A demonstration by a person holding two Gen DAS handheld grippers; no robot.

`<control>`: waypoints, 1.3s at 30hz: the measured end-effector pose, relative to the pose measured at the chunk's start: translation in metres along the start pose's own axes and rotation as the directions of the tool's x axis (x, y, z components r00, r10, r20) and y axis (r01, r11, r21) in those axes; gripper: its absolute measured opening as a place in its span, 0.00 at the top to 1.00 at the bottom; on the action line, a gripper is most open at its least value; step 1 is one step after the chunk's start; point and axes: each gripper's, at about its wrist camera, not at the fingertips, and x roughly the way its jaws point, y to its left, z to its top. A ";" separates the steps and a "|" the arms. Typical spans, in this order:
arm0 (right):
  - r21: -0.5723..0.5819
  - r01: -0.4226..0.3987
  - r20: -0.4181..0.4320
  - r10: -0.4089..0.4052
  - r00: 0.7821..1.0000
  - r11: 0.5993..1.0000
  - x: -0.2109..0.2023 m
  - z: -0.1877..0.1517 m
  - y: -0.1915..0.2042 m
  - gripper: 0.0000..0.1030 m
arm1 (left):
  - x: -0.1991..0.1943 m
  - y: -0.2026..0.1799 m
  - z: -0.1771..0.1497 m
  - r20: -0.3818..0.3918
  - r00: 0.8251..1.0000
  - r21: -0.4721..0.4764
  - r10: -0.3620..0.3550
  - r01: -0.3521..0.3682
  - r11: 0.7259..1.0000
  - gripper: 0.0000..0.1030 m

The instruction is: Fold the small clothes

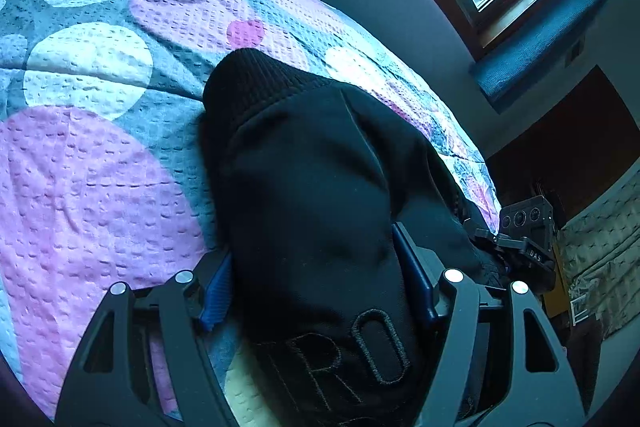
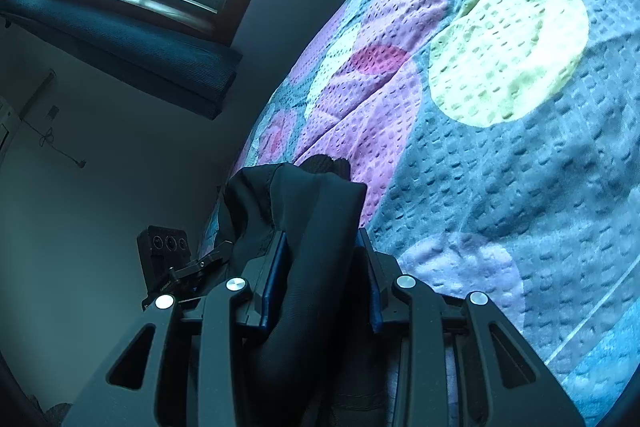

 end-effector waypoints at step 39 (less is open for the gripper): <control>-0.071 0.070 0.102 -0.063 0.993 0.995 -0.078 -0.027 0.031 0.23 | -0.044 0.008 -0.015 0.004 0.980 -0.151 -0.199 0.198 0.969 0.06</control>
